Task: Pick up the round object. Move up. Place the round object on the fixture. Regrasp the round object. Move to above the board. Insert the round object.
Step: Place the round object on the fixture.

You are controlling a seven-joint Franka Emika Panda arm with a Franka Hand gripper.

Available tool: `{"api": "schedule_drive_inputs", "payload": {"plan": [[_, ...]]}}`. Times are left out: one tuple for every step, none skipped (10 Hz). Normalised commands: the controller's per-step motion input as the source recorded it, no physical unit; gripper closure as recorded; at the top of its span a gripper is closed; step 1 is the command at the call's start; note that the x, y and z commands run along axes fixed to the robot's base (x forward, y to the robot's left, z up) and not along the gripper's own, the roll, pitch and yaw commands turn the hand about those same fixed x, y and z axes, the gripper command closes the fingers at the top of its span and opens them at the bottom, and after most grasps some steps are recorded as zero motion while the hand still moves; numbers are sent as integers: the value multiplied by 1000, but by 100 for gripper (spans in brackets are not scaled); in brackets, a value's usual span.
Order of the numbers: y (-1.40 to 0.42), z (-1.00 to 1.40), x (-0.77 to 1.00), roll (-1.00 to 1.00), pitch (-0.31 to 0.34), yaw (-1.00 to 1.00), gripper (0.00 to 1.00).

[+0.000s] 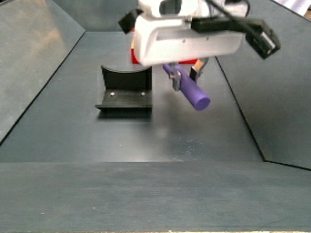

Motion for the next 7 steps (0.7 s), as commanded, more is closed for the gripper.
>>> {"api": "schedule_drive_inputs", "payload": {"plan": [[1,1000,-10,11,25,-3,100],[5,1000,-15,28,26,-11,100],[4,1000,-20,36,30,-16,100],[7,1000,-24,53,32,-19,100],[6,1000,-28,61,37,-17,100],[5,915,-28,69,43,-9,100],[5,806,-26,72,48,-4,100]]}}
